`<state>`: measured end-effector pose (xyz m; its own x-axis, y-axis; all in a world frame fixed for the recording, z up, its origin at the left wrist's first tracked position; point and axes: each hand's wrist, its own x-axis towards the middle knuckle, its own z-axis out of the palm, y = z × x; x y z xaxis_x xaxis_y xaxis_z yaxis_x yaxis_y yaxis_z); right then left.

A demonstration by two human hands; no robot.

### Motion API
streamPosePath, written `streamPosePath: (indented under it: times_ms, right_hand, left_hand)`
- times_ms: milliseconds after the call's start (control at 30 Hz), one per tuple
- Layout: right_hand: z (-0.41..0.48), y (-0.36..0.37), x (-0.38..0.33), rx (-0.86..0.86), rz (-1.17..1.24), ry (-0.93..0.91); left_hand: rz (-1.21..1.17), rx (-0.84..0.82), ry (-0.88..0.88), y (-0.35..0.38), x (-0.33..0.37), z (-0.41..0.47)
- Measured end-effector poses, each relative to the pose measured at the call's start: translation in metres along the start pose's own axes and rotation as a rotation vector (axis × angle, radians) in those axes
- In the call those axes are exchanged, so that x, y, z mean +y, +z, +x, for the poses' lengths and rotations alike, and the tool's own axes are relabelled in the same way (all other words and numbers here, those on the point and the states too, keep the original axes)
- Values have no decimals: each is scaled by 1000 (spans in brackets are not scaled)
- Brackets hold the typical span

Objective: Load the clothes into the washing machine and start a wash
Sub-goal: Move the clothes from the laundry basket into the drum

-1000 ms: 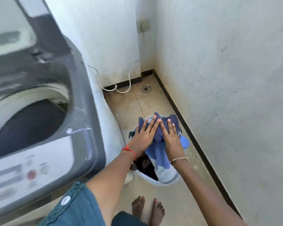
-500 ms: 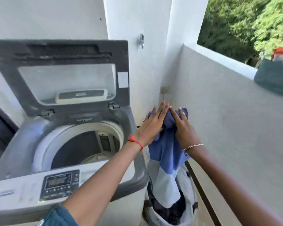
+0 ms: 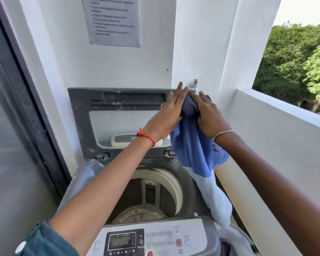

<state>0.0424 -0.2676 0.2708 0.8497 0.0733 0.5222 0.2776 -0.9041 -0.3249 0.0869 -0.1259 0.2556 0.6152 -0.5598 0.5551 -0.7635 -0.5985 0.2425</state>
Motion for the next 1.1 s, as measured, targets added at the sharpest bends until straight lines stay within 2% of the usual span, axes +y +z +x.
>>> streamPosePath:
  times_ms: [300,467,667,867,1000,1100]
  right_hand:
    - [79,19,-75,38,119,-143]
    - [92,67,-90,-38,176,-164]
    - [43,173,-68,-281,209,-68]
    - [-22,268,-45,-492,245,55]
    - [-53,303,-33,-669,200,142]
    - [-64,305,-26,-745,123,186]
  left_hand:
    - [118,165,-39,-86,-55,-6]
    - [109,155,-163,-84,-91,-29]
    - [33,-3,-305,-1,-137,-104]
    - [49,-287,-444,83,-173,-179]
    - [156,-511,-538,114,-175,-207]
    - [70,-630,-601,120,-164,-207]
